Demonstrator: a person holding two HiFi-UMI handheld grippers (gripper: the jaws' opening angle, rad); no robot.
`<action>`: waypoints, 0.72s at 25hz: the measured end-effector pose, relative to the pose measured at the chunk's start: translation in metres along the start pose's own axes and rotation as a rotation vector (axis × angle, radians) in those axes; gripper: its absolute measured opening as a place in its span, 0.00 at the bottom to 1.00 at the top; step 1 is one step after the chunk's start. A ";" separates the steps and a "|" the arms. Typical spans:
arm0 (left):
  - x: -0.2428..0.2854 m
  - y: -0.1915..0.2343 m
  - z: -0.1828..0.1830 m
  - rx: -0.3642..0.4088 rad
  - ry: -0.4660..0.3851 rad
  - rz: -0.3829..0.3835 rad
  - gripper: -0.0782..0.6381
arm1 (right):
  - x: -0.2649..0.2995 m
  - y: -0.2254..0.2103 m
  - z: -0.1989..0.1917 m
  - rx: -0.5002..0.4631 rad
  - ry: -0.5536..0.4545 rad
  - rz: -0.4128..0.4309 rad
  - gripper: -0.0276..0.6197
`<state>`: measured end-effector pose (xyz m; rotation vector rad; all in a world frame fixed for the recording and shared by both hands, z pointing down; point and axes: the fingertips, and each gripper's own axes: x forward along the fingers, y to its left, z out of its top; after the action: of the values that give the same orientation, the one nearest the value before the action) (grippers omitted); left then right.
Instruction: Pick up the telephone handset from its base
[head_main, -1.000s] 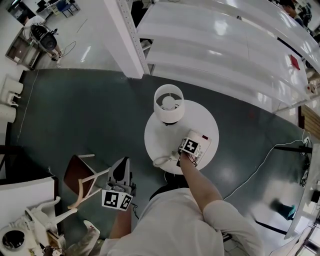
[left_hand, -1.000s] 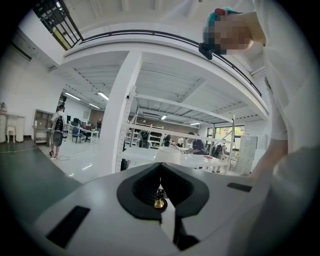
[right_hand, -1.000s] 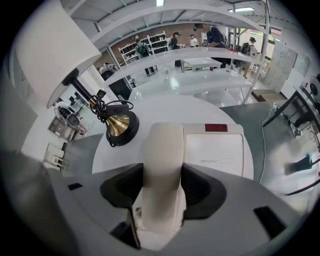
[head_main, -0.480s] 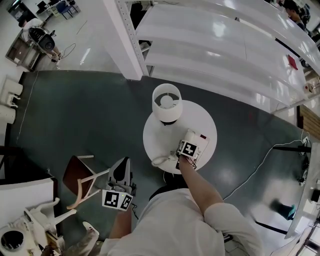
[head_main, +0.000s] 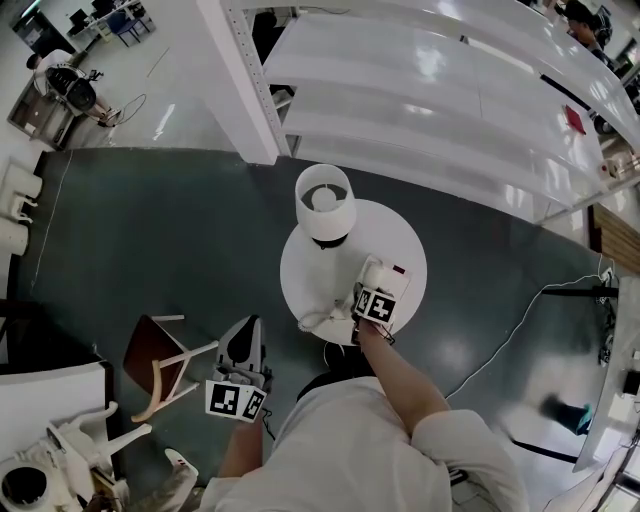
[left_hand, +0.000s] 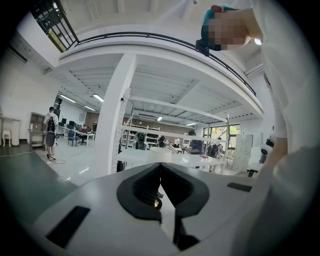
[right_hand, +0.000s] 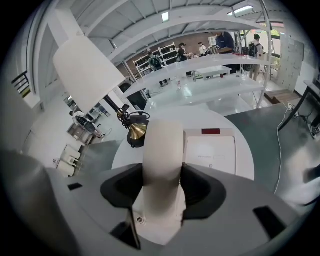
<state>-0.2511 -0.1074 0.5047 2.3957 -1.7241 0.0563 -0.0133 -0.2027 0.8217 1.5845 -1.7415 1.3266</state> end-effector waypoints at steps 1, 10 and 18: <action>0.000 -0.001 0.000 0.001 -0.001 -0.002 0.14 | -0.002 0.001 0.001 0.003 -0.008 0.012 0.41; -0.002 -0.009 0.001 0.002 -0.014 -0.026 0.14 | -0.034 0.013 0.014 0.042 -0.102 0.163 0.41; 0.000 -0.019 0.001 -0.010 -0.035 -0.051 0.14 | -0.074 0.025 0.028 0.111 -0.162 0.316 0.41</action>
<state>-0.2330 -0.1017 0.5010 2.4459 -1.6729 -0.0014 -0.0108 -0.1911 0.7395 1.5592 -2.1204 1.4981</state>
